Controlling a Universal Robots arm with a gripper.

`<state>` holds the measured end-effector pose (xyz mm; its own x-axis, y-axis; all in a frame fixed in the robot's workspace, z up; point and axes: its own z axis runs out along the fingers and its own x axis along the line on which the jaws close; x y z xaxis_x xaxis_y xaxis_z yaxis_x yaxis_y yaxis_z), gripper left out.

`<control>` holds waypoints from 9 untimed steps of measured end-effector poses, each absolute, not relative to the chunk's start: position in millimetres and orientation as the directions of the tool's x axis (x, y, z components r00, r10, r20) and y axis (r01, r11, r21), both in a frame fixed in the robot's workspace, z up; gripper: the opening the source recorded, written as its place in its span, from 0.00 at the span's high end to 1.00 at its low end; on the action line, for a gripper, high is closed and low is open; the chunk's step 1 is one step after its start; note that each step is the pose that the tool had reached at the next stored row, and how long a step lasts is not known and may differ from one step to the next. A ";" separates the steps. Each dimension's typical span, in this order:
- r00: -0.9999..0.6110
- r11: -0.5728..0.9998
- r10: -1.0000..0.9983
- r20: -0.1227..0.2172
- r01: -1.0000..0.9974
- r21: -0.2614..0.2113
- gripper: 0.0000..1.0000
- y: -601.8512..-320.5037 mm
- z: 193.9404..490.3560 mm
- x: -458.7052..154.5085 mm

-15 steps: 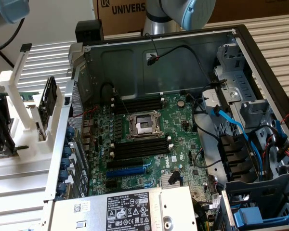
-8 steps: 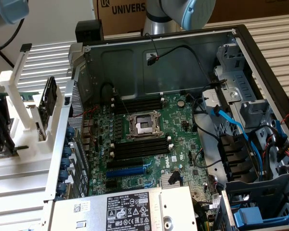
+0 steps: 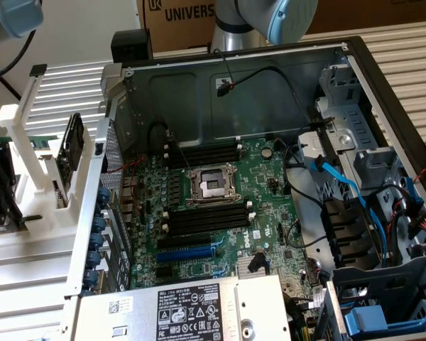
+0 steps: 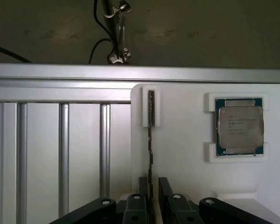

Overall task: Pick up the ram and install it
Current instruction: 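Pick up the ram and move it above insertion slot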

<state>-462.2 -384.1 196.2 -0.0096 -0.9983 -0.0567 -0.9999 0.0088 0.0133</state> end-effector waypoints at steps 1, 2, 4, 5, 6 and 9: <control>-0.010 0.009 -0.998 -0.057 -1.000 0.013 0.76 -384.1 196.2 -462.2; -0.010 0.009 -0.998 -0.057 -1.000 0.013 0.76 -384.1 196.1 -462.2; -0.010 0.009 -0.998 -0.057 -1.000 0.013 0.76 -384.1 196.1 -462.2; -0.010 0.009 -0.998 -0.057 -1.000 0.013 0.76 -384.1 196.1 -462.1; -0.010 0.009 -0.998 -0.057 -1.000 0.013 0.76 -384.1 196.1 -462.2; -0.009 0.009 -0.998 -0.057 -1.000 0.013 0.85 -384.1 196.2 -462.2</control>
<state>-462.2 -384.1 196.2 -0.0095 -0.9983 -0.0567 -0.9999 0.0088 0.0133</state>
